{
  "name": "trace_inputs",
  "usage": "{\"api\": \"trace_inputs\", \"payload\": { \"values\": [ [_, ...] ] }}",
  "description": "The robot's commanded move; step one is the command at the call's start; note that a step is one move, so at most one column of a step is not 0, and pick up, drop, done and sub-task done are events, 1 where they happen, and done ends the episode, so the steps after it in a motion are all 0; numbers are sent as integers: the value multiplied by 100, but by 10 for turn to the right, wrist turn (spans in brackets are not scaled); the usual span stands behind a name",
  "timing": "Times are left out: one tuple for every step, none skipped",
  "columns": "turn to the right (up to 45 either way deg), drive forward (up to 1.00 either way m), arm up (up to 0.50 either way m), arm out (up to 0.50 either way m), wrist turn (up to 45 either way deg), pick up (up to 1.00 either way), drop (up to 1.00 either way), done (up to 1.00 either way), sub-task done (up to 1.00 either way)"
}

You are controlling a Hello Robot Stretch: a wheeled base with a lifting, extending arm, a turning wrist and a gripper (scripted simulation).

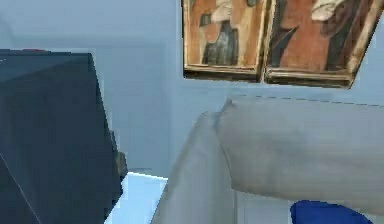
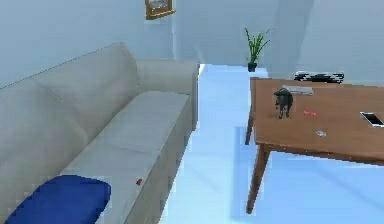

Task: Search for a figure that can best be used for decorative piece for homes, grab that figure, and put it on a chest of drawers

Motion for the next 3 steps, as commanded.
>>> {"api": "trace_inputs", "payload": {
  "values": [
    [450,0,0,0,0,0,0,0,0],
    [450,0,0,0,0,0,0,0,0],
    [60,0,0,0,0,0,0,0,0]
  ]
}}
